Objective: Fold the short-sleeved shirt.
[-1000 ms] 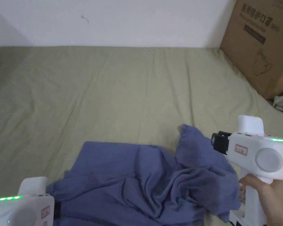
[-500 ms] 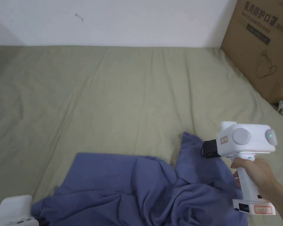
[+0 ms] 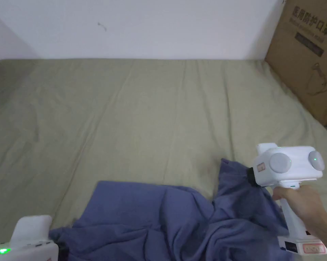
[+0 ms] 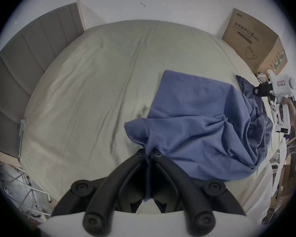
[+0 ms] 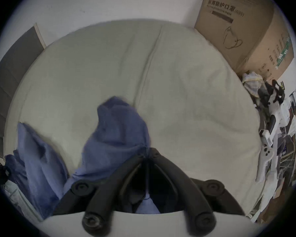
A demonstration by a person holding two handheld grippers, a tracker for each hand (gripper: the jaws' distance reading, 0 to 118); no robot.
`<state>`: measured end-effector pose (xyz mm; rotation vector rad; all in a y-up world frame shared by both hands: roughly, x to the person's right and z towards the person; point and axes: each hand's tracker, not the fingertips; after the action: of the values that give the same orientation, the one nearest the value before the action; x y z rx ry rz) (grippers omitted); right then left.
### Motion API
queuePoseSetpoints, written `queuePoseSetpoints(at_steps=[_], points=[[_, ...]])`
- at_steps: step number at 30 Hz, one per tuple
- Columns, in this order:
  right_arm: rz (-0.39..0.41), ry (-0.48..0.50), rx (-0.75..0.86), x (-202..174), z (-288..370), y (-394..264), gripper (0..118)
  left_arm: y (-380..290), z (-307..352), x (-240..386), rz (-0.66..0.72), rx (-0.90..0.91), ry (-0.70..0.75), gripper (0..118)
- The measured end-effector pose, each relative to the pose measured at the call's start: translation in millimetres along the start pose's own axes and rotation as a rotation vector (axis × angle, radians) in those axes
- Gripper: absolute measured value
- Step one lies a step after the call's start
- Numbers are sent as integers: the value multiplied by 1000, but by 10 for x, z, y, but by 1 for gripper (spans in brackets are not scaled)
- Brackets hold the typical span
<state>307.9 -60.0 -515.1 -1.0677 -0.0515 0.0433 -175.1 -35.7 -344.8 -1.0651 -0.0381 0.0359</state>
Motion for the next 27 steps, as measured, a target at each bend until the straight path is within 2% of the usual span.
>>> queuePoseSetpoints(at_steps=[4,8,13,15,23,27], points=[[-59,4,112,189,567,226,2,109,258,-109,43,73,-20,3],[-72,-72,216,405,1245,475,2,349,605,-237,42,184,-3,3],[-94,-124,343,666,1999,771,2,875,1052,-492,108,323,-4,3],[-142,-133,385,790,2224,929,2,1179,1227,-568,109,385,29,3],[-206,-119,511,898,2783,1664,2,2483,1777,-832,87,567,135,3],[-224,-108,551,880,2867,2049,2,2996,1932,-934,91,635,123,3]])
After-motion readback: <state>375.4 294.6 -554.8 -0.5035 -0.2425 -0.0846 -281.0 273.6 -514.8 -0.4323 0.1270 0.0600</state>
